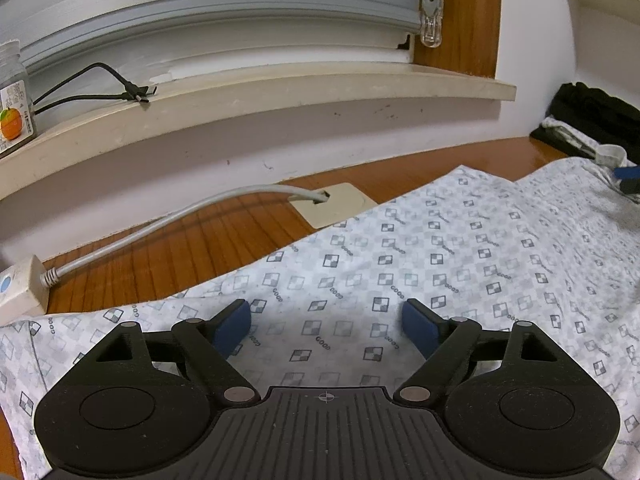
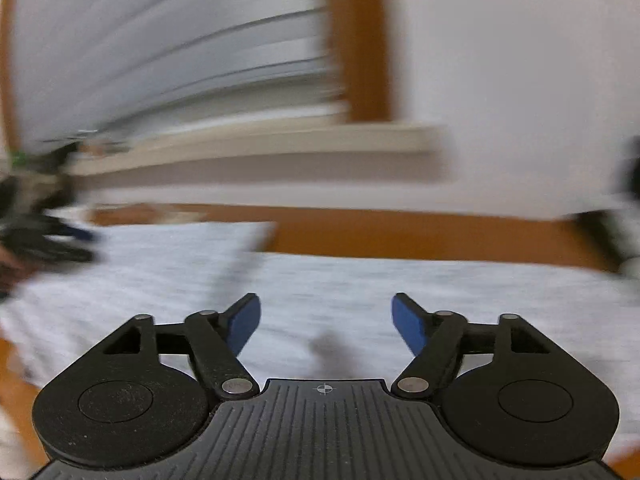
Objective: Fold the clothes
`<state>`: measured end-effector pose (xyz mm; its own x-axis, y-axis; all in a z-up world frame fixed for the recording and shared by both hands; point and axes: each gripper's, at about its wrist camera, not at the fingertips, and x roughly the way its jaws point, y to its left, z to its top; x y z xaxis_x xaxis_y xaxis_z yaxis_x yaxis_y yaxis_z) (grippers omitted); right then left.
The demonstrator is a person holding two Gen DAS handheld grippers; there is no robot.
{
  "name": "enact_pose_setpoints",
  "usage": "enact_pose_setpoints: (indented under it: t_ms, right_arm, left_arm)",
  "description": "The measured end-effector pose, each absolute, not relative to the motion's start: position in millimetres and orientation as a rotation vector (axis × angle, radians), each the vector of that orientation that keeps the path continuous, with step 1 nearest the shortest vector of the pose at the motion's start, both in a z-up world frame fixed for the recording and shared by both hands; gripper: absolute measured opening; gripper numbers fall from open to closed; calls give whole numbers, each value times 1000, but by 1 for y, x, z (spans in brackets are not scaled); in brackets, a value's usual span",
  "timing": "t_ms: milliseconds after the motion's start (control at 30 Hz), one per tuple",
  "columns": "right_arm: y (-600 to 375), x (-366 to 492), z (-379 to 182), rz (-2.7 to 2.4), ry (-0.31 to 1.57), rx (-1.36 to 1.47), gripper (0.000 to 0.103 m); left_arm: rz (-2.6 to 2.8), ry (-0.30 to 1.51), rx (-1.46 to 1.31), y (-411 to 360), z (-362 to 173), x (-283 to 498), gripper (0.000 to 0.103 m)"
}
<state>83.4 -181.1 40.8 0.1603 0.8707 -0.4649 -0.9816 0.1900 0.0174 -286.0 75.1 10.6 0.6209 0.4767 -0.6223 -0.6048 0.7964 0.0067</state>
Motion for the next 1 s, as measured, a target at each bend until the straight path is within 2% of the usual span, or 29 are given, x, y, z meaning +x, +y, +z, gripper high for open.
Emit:
enact_pose_setpoints:
  t_ms: [133,233,600,800,900,1000]
  right_arm:
    - [-213,144,38,1041,357,-382,74]
    - [-233,171,36,1030,406,-307,74]
    - [-213,162,7,1047,432,-395,74]
    - [-216,172,6,1041,456,-346,74]
    - [-219,174,5,1048,462,-325,72]
    - [-220,176,5,1049,469,-304,65]
  left_arm:
    - [624,651,-212,76,10,-286,86]
    - [625,652,-210,76,11,-286,86]
    - [630,654,-208,74,11,-286,87]
    - [628,654,-211,74,11,-287,87]
    - [628,655,-213,74,12,-287,87]
    - [626,655,-215,75,12,-287,87]
